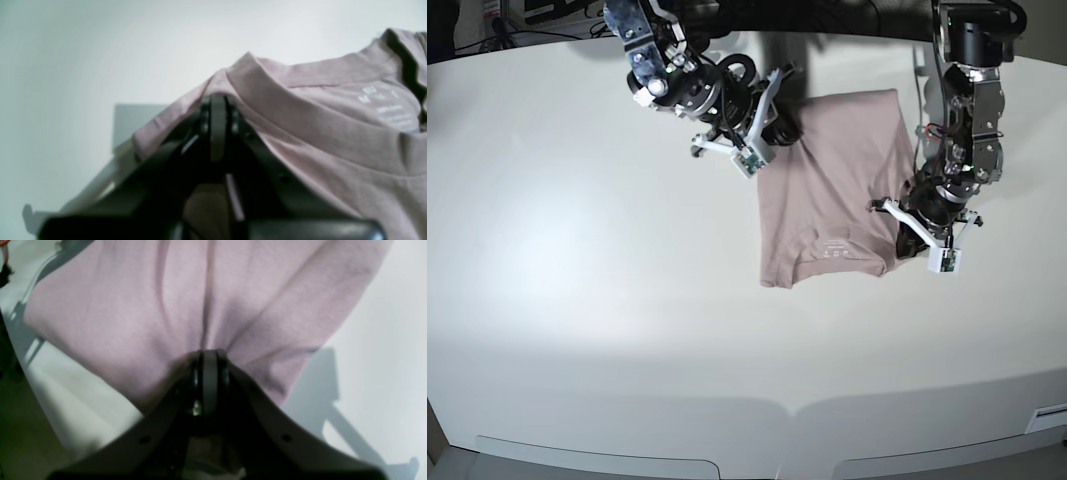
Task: Fold the T-shirt properly
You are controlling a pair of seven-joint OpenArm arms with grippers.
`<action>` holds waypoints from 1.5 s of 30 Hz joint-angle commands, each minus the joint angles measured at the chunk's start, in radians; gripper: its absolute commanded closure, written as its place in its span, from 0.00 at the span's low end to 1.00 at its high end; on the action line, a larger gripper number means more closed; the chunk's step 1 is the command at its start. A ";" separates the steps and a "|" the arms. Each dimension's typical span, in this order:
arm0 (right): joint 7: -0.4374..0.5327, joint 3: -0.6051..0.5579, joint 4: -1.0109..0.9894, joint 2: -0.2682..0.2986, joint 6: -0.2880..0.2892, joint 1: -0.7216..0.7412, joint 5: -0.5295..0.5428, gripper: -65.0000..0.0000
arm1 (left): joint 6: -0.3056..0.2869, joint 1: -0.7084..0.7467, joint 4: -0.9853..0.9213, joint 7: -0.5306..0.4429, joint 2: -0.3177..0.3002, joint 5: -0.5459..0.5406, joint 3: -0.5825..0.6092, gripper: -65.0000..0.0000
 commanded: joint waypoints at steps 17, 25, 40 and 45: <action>-0.047 0.175 0.223 0.000 -0.006 0.005 0.130 1.00 | 0.020 0.117 0.445 0.196 -0.015 -0.038 -0.089 1.00; -0.161 0.360 0.264 0.000 0.021 -0.013 0.258 1.00 | -0.011 0.372 0.619 0.172 -0.015 -0.119 -0.294 1.00; -0.365 0.565 0.460 0.008 0.037 -0.293 0.391 1.00 | -0.111 0.871 0.674 0.111 -0.014 -0.293 -0.509 1.00; -0.417 0.617 0.482 0.017 0.037 -0.409 0.421 1.00 | -0.111 0.990 0.671 0.105 -0.014 -0.293 -0.509 1.00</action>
